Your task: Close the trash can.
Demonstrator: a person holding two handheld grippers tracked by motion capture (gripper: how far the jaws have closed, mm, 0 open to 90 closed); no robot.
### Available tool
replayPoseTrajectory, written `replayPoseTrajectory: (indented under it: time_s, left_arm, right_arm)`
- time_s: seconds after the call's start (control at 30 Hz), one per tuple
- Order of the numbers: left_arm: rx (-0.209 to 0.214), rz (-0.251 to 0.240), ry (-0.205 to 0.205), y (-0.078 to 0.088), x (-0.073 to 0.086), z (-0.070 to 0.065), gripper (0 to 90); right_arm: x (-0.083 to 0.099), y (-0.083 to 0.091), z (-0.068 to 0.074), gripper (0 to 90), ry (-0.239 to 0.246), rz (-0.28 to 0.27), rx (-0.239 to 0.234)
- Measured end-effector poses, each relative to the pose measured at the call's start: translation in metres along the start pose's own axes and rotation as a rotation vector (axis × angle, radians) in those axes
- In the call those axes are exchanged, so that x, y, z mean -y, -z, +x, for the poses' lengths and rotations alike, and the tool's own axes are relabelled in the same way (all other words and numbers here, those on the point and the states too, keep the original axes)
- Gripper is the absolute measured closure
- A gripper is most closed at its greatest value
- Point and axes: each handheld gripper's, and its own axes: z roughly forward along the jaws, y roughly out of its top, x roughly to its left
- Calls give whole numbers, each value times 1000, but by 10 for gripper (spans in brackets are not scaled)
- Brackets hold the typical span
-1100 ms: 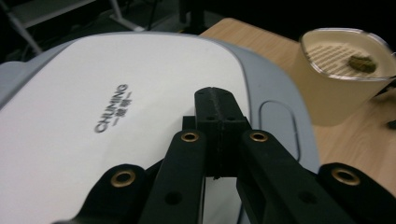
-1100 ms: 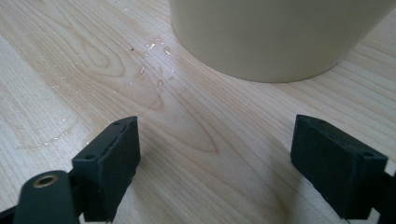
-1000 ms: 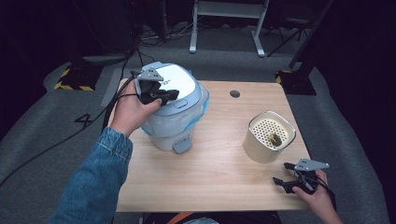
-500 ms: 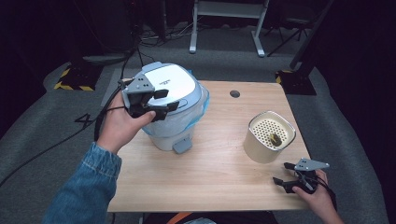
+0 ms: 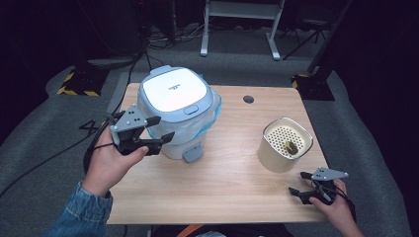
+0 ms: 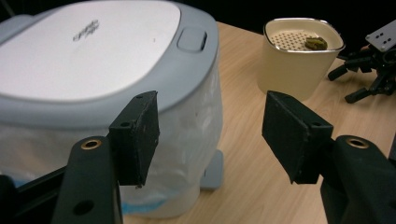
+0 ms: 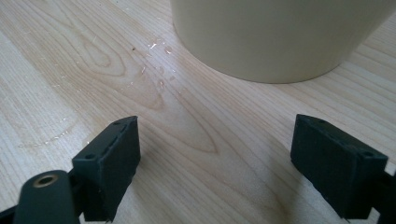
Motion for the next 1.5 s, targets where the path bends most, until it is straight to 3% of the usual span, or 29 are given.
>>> replayPoseTrajectory:
  time_s: [0.13, 0.33, 0.53, 0.63, 0.93, 1.17, 1.3, 1.5]
  left_arm:
    - [-41, 26, 10, 7, 17, 0, 363]
    - [-68, 39, 54, 11, 45, 3, 364]
    - [-59, 26, 95, 8, 75, 7, 364]
    - [-56, 20, 103, 5, 88, 7, 364]
    - [-81, 81, 79, -10, 129, 6, 358]
    - [-89, 109, 121, -22, 159, 6, 359]
    - [-94, 136, 135, -27, 170, 9, 359]
    - [-84, 258, 131, -39, 190, 10, 346]
  right_arm:
    - [0, 0, 0, 160, 1, 0, 0]
    - [0, 0, 0, 159, 0, 0, 0]
    - [0, 0, 0, 160, 1, 0, 0]
    - [0, 0, 0, 160, 1, 0, 0]
    - [0, 0, 0, 160, 1, 0, -1]
    - [0, 0, 0, 160, 1, 0, -1]
    - [0, 0, 0, 160, 1, 0, -1]
    - [0, 0, 0, 159, 1, 0, 0]
